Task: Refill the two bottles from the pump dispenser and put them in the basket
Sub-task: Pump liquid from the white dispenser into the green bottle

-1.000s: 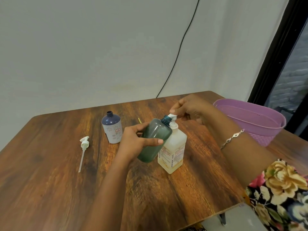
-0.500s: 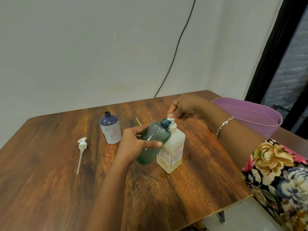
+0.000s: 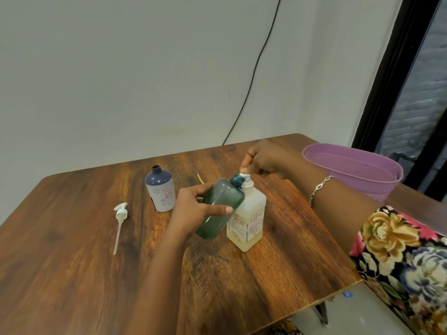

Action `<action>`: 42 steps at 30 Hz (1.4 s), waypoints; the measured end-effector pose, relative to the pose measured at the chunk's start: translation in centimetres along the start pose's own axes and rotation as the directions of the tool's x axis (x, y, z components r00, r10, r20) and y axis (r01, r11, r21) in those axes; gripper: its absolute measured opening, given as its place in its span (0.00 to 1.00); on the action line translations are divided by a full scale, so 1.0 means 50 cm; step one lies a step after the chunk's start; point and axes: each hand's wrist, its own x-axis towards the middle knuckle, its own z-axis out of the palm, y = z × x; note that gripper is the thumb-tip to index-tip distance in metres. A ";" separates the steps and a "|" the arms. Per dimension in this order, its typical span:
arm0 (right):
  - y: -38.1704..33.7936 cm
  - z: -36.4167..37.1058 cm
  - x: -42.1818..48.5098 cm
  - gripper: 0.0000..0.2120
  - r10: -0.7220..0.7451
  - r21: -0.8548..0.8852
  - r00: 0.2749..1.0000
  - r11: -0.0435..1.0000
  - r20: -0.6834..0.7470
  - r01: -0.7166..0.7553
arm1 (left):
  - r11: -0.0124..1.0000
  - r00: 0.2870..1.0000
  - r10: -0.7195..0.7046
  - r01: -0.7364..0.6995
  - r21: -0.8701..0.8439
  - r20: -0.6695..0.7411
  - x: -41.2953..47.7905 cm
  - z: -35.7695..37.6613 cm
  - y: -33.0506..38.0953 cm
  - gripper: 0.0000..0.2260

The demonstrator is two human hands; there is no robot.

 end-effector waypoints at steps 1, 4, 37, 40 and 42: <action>0.002 0.001 -0.002 0.07 -0.001 0.011 1.000 1.000 -0.012 0.001 | 1.000 1.000 0.000 0.000 -0.003 -0.001 -0.001 0.001 0.000 0.26; -0.005 -0.007 -0.001 0.09 0.017 0.155 0.999 0.988 -0.042 -0.010 | 1.000 1.000 0.004 -0.005 -0.020 -0.015 0.002 -0.001 0.005 0.26; -0.016 -0.018 0.001 0.09 -0.074 0.026 0.997 0.997 -0.037 0.075 | 1.000 0.999 0.001 -0.001 0.000 -0.054 0.001 0.001 0.014 0.26; -0.020 -0.024 -0.002 0.07 -0.085 -0.013 0.996 0.996 0.015 0.086 | 0.999 0.998 0.006 -0.004 0.033 -0.063 0.006 0.001 0.016 0.27; -0.017 -0.018 0.001 0.05 -0.057 -0.078 0.998 0.995 0.027 0.059 | 0.999 0.998 -0.005 0.007 0.050 -0.055 0.007 0.005 0.010 0.28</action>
